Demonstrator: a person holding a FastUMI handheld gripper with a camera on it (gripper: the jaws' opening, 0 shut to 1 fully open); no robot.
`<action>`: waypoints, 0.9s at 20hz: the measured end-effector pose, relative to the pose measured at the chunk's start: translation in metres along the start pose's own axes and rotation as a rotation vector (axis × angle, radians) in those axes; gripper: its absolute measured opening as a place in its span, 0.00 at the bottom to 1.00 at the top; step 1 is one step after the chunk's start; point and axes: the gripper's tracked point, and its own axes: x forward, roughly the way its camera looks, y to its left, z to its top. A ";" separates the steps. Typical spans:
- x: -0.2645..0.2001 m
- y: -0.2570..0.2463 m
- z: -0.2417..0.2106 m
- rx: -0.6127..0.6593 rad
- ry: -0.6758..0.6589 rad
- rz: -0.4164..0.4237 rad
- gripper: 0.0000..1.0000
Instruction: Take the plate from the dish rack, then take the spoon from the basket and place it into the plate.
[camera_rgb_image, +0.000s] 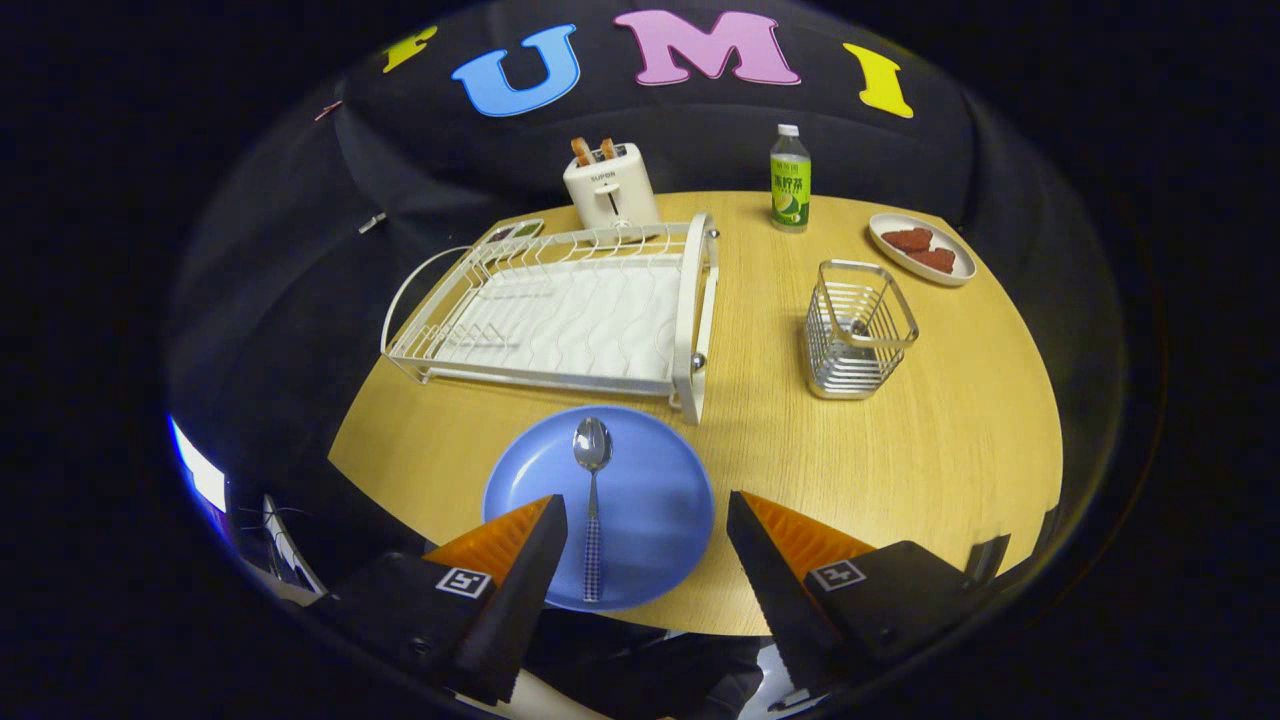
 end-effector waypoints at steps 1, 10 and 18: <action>-0.006 -0.002 0.014 -0.008 -0.025 -0.005 0.99; -0.077 -0.014 0.140 -0.127 -0.312 -0.095 0.99; -0.129 -0.005 0.199 -0.131 -0.473 -0.118 0.99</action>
